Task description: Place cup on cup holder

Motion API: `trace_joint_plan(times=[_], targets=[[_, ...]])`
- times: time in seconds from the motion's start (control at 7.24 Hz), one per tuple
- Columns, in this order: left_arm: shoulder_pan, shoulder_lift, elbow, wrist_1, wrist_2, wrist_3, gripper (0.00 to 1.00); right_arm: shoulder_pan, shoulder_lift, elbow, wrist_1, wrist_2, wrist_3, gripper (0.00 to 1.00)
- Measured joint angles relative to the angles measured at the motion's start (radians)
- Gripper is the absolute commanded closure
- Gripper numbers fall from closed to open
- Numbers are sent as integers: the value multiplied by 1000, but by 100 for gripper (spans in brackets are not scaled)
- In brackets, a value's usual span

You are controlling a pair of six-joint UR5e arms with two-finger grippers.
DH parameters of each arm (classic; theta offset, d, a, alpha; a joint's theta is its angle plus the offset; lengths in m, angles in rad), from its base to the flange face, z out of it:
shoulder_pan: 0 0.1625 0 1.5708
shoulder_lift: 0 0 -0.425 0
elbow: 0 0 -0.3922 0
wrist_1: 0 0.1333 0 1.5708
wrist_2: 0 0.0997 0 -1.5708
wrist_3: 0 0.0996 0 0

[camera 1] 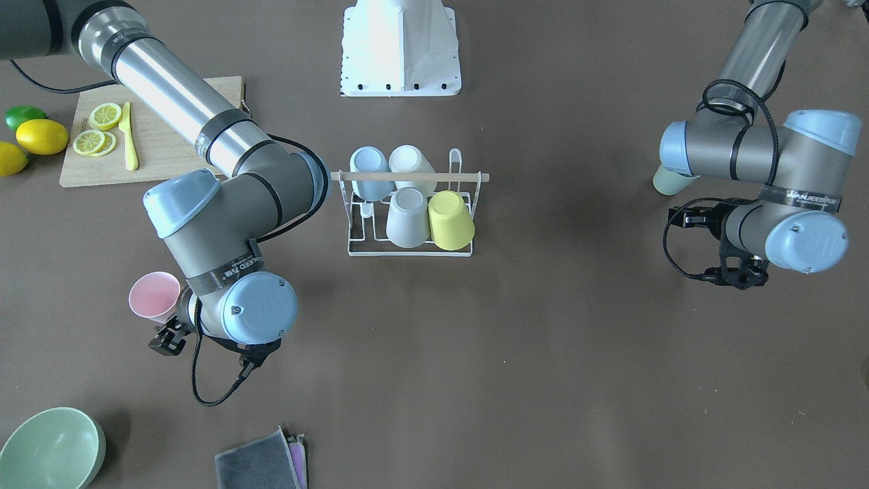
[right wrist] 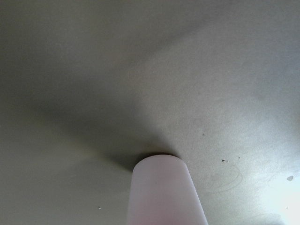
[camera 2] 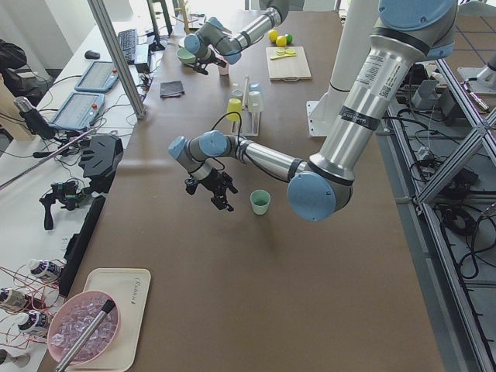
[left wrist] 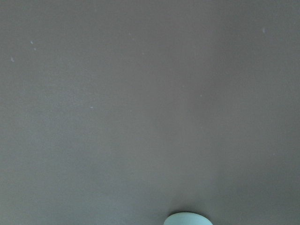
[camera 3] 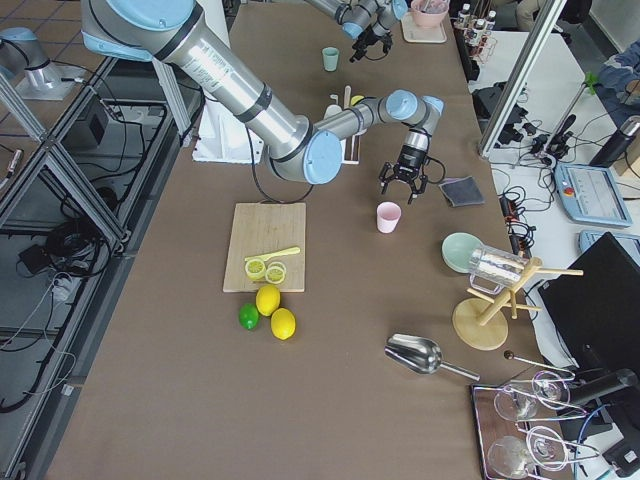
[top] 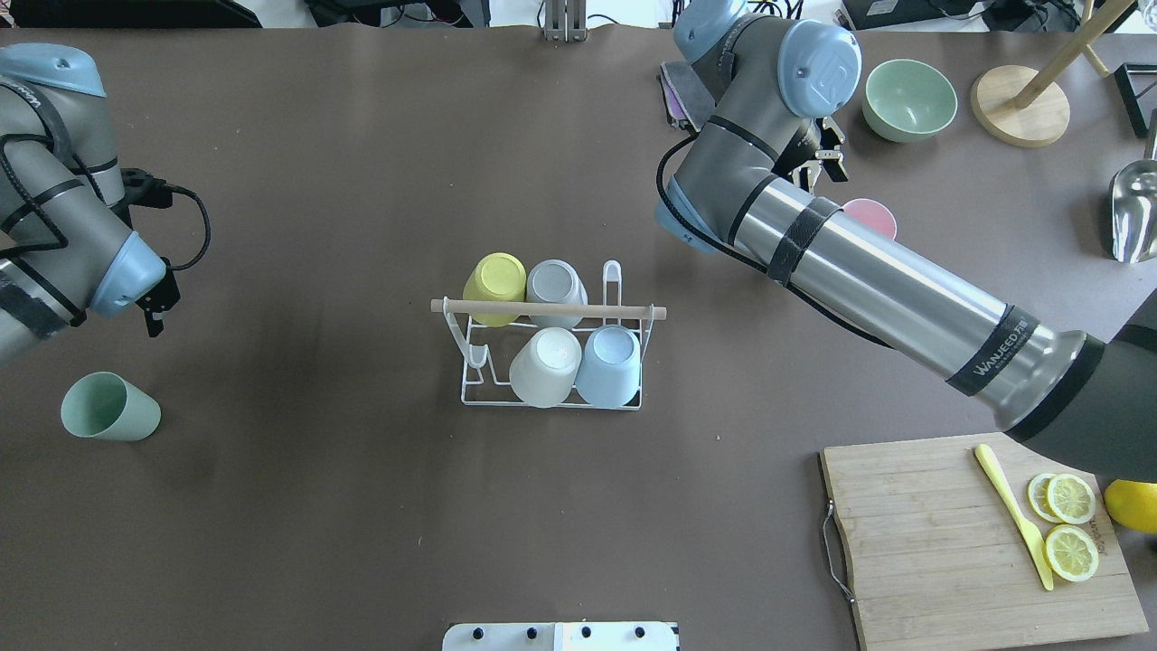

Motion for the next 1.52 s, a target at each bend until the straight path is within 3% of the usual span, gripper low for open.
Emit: trace_joint_plan(times=[0.69,1.52], targets=[[43,-9,51,61,-44,35,2,-73,0,-66,17,-148,-39,0],[54,-19,114,133,-81,120,2,-104,-26,-103,47,-249,-87,0]])
